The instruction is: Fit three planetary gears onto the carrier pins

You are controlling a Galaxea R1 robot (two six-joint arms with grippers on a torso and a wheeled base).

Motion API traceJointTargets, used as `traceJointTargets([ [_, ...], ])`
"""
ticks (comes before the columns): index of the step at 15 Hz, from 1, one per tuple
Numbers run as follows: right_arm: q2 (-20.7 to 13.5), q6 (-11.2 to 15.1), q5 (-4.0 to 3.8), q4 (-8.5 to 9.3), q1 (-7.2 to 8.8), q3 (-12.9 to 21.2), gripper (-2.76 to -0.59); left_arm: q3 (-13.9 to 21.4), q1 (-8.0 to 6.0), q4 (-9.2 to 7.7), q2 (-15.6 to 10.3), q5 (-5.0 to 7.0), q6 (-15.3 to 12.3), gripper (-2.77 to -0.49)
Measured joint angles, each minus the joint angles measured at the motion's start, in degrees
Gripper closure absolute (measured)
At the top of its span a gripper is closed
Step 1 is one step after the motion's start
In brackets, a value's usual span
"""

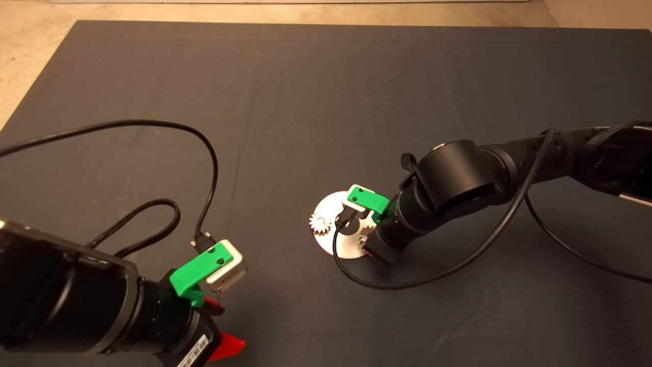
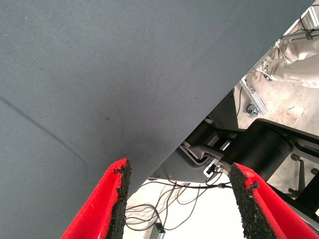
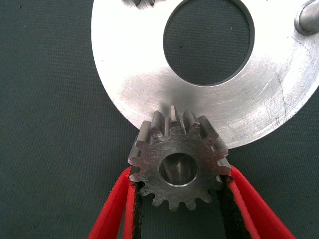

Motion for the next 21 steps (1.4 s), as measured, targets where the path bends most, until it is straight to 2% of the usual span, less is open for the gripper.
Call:
traceJointTargets([
  [5, 0.02, 0.0, -0.05, 0.0, 0.0, 0.13, -0.88, 0.0, 0.0, 0.0, -0.05, -0.17, 0.0, -1.33],
  [9, 0.05, -0.02, -0.07, -0.02, -0.11, 0.13, -0.88, 0.0, 0.0, 0.0, -1.16, -1.4, 0.0, -1.33],
  [15, 0.18, -0.09, 0.0, -0.11, -0.65, 0.11, -0.88, 0.0, 0.0, 0.0, -1.22, -1.54, -0.01, -1.33],
  [18, 0.18, -0.41, 0.05, -0.1, -1.58, 0.06, -0.88, 0.0, 0.0, 0.0, -1.24, -1.63, -0.01, -1.33],
  [21, 0.18, -0.66, 0.02, -0.1, -1.57, 0.02, -0.88, 0.0, 0.0, 0.0, -1.24, -1.83, 0.0, -1.33],
])
